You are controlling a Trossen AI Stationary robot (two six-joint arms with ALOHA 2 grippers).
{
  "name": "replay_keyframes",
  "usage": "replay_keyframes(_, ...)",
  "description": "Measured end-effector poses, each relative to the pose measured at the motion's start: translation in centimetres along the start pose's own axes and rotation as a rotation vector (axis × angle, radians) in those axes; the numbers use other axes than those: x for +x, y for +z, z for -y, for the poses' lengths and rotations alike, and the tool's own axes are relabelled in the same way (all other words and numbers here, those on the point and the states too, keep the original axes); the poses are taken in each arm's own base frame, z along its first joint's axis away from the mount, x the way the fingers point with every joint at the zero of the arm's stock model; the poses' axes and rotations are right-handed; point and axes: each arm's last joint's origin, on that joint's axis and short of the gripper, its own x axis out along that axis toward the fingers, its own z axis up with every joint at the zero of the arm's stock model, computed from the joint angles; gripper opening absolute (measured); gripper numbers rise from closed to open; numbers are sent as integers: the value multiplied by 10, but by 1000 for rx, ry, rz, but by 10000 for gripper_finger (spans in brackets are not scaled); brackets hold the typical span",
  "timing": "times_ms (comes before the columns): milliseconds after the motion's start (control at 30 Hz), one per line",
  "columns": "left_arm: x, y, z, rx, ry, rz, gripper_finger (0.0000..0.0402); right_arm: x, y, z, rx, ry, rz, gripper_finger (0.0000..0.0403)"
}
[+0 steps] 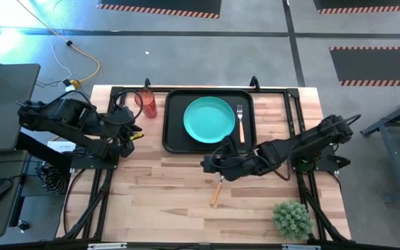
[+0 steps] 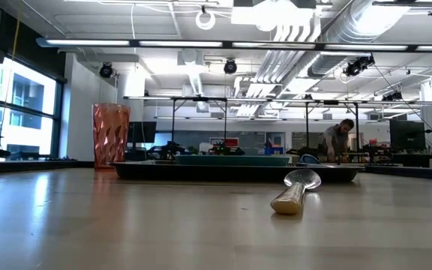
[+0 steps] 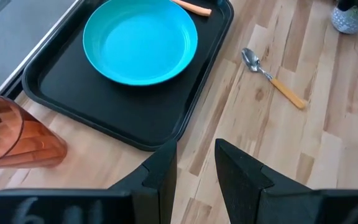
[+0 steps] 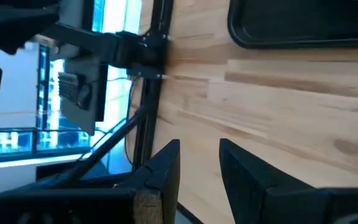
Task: Pick and place plate/cup/fork/spoon on tray
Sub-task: Put the yellow spoon on the black serving tray to the right of the orange fork
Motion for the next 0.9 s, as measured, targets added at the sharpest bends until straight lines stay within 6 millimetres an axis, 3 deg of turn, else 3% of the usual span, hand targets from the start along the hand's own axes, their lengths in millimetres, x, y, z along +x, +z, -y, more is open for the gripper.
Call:
replay_keyframes(267,0,0,0,25,0,-1,99,24,-7,-5,7,-225,-125,103)
replay_keyframes(633,0,0,0,25,0,-1,99,69,-28,27,73,-510,-171,103)
replay_keyframes(900,0,0,0,17,0,0,99,86,-38,44,121,-630,-132,103)
